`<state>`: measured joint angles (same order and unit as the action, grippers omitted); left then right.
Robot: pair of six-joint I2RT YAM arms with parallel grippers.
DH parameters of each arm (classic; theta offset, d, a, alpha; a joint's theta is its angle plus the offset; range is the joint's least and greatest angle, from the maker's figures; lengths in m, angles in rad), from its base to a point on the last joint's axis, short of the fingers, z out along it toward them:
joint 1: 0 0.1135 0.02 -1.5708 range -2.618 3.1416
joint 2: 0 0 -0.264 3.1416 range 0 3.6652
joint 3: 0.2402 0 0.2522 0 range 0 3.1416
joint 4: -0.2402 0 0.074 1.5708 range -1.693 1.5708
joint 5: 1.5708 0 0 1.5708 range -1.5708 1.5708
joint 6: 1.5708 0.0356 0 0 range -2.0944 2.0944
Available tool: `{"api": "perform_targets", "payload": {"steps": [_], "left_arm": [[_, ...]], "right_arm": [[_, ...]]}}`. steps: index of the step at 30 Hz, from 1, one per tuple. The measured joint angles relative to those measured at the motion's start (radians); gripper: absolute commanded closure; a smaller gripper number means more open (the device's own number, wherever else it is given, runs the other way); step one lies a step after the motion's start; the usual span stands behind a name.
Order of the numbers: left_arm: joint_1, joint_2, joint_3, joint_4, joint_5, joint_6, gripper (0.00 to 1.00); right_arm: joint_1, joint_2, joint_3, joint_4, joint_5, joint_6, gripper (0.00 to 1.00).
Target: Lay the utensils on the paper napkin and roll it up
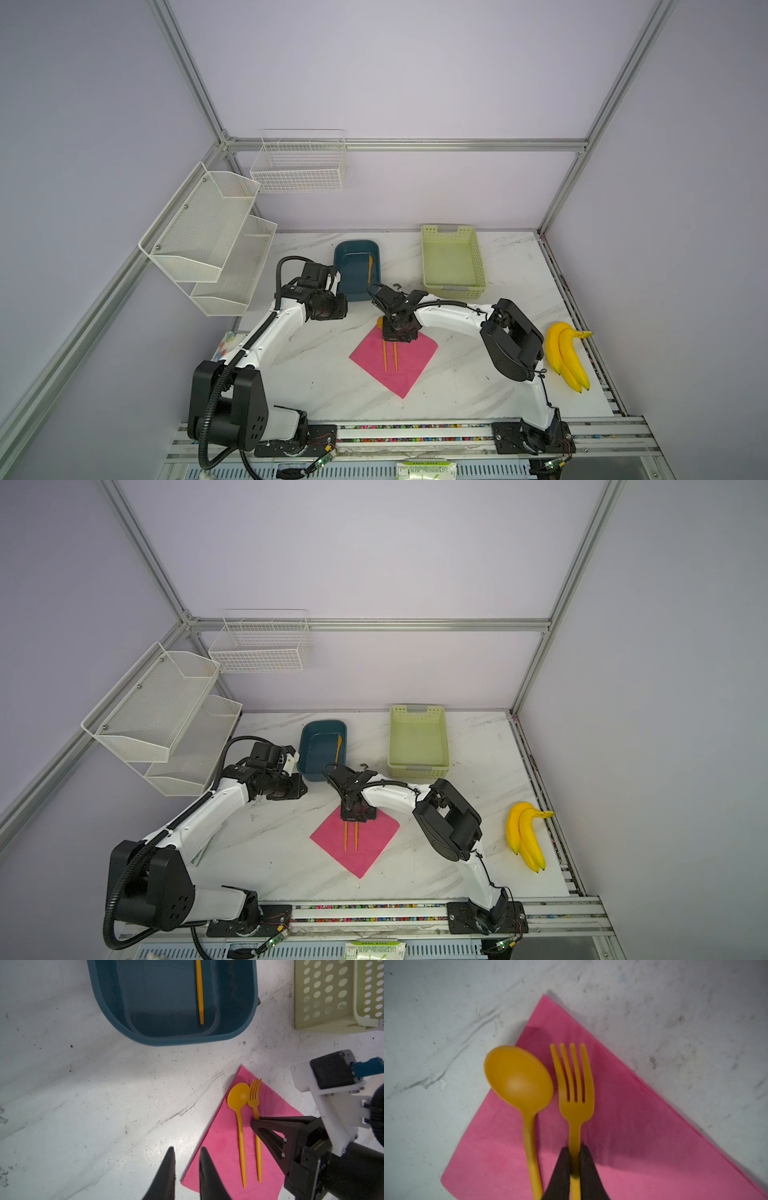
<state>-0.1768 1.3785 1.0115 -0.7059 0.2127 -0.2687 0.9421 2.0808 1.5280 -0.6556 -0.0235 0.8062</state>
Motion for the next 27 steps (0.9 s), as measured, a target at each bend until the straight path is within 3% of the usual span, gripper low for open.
{"api": "perform_targets", "payload": {"steps": [27], "left_arm": [[0.000,0.000,0.000,0.000,0.000,0.000,0.79]], "right_arm": [[0.001,0.000,0.002,0.015,-0.014,-0.004,0.87]]}}
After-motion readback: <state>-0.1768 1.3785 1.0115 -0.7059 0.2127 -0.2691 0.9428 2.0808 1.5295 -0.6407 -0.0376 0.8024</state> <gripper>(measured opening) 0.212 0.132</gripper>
